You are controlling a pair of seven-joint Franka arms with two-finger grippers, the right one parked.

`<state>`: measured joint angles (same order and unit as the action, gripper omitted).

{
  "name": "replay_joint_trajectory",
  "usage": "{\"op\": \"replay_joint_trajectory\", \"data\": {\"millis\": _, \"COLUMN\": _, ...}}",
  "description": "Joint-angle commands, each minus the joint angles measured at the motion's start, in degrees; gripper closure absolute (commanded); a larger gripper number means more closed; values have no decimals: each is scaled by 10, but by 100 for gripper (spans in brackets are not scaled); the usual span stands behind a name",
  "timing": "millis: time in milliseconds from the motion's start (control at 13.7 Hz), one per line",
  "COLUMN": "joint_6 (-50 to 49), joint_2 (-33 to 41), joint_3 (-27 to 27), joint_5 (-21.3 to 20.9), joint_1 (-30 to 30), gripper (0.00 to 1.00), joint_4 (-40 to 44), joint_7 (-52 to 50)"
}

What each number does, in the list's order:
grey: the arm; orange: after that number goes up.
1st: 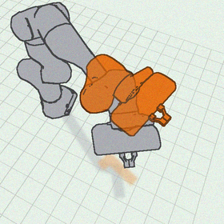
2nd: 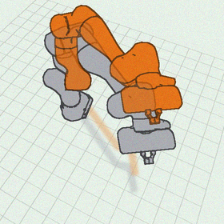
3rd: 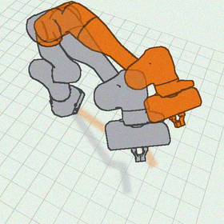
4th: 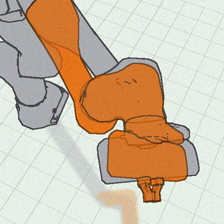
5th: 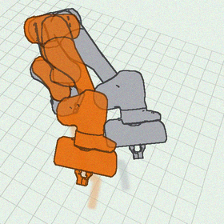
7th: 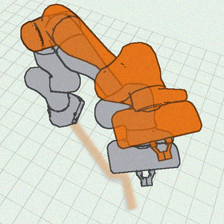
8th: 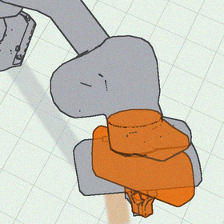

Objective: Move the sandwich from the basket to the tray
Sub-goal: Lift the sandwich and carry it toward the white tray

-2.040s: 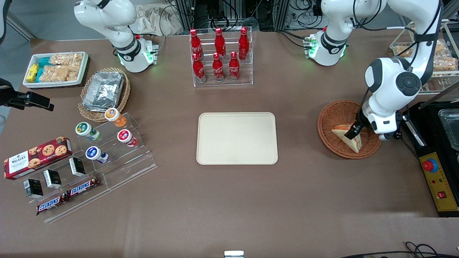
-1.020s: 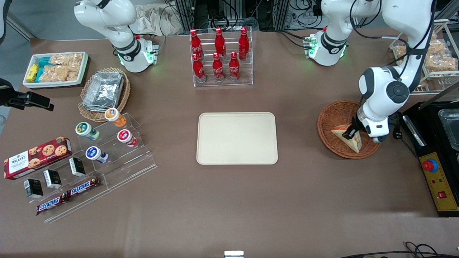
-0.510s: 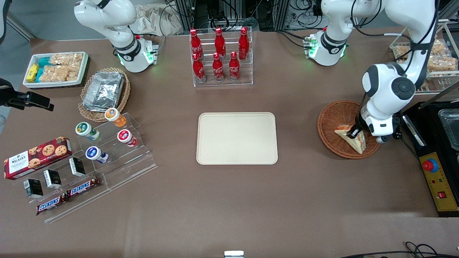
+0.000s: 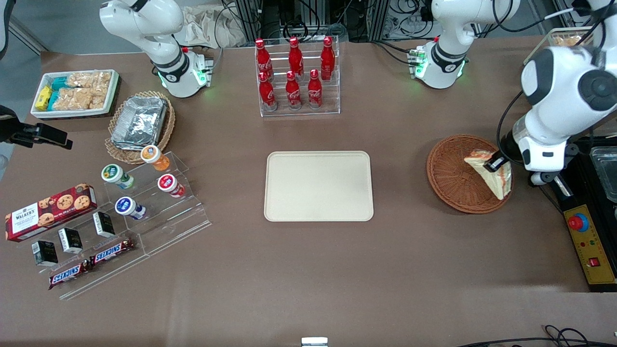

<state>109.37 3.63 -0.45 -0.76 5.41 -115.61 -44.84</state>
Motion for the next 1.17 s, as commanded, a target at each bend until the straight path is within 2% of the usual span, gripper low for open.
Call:
{"op": "replay_joint_trajectory", "data": {"millis": 0, "joint_6": -72, "joint_2": -16, "joint_3": -54, "joint_5": -21, "joint_1": 6, "gripper": 100, "joint_4": 92, "joint_7": -1}}
{"op": "replay_joint_trajectory", "data": {"millis": 219, "joint_6": -79, "joint_2": -27, "joint_3": -145, "joint_5": -39, "joint_1": 6, "gripper": 100, "joint_4": 106, "joint_7": -9}}
{"op": "replay_joint_trajectory", "data": {"millis": 510, "joint_6": -46, "joint_2": -78, "joint_3": -235, "joint_5": -40, "joint_1": 7, "gripper": 100, "joint_4": 103, "joint_7": -8}}
{"op": "replay_joint_trajectory", "data": {"millis": 728, "joint_6": 9, "joint_2": -139, "joint_3": -252, "joint_5": -43, "joint_1": 28, "gripper": 100, "joint_4": 101, "joint_7": -12}}
{"op": "replay_joint_trajectory", "data": {"millis": 1093, "joint_6": 114, "joint_2": -251, "joint_3": -252, "joint_5": -98, "joint_1": 69, "gripper": 100, "joint_4": 102, "joint_7": -45}}
